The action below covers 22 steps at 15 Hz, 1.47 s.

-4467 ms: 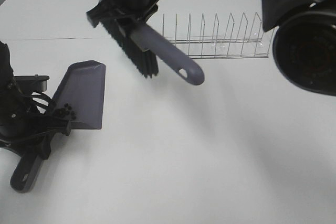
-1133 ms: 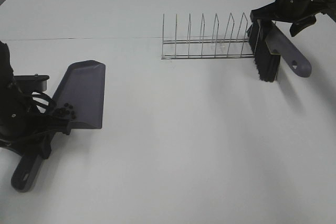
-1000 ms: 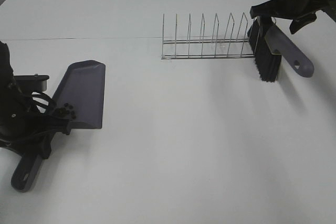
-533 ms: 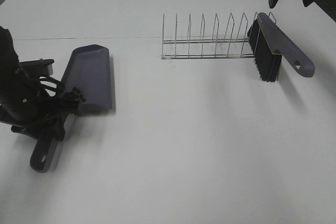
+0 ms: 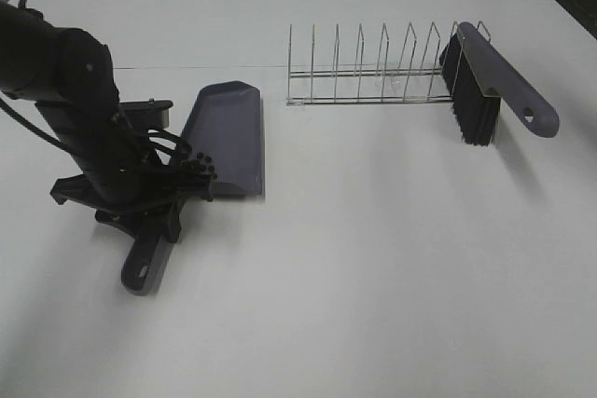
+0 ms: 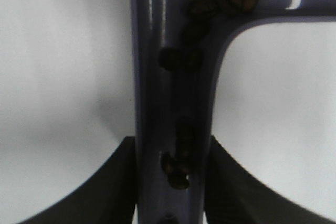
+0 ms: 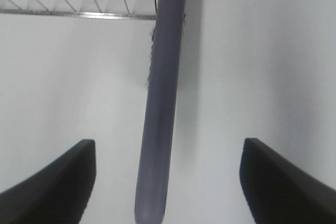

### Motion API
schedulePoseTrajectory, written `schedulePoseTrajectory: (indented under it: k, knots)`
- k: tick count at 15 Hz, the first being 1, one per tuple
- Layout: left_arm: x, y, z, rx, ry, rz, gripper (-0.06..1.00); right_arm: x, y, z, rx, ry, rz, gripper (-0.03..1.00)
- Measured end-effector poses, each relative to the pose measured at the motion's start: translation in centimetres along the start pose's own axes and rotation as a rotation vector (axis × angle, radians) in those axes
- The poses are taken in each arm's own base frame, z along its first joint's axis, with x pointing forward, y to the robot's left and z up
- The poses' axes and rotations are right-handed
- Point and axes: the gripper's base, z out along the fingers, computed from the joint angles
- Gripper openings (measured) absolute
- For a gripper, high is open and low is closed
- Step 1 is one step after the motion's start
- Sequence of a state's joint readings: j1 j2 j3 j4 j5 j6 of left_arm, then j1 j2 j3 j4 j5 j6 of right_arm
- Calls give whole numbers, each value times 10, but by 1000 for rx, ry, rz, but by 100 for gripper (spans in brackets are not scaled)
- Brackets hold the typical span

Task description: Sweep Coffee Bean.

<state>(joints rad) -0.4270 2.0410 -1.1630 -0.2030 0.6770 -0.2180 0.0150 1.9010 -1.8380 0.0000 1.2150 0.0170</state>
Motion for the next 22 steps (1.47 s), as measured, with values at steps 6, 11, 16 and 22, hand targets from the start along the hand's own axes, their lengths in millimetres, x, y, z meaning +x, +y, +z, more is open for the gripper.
schedulePoseTrajectory:
  k: [6, 11, 16, 22]
  knots:
    - [6, 0, 7, -9, 93, -9, 46, 107, 6, -38, -81, -7, 52, 63]
    - [11, -3, -44, -2, 48, 67, 69, 217, 4, -64, -86, -31, 52, 63]
    - [55, 11, -166, -82, -137, 144, 69, 304, 3, -88, -90, -40, 2, 63]
    - [172, 52, -204, -47, -269, 153, 69, 361, 4, -99, -107, -277, -65, 63]
